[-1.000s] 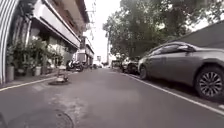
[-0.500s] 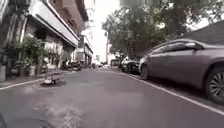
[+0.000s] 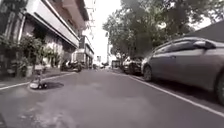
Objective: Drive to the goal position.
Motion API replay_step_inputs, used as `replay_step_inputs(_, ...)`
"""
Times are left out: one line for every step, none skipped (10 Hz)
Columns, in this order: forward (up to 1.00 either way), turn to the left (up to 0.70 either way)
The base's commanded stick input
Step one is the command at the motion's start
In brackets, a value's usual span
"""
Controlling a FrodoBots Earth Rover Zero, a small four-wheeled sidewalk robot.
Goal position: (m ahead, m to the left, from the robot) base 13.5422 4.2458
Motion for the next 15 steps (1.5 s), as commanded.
replay_step_inputs(0.7, 0.0)
replay_step_inputs(0.7, 0.0)
replay_step_inputs(0.7, 0.0)
replay_step_inputs(0.7, 0.0)
replay_step_inputs(0.7, 0.0)
replay_step_inputs(0.7, 0.0)
replay_step_inputs(0.7, 0.0)
replay_step_inputs(0.7, 0.0)
replay_step_inputs(0.7, 0.0)
replay_step_inputs(0.7, 0.0)
replay_step_inputs(0.7, 0.0)
replay_step_inputs(0.7, 0.0)
replay_step_inputs(0.7, 0.0)
replay_step_inputs(0.7, 0.0)
replay_step_inputs(0.7, 0.0)
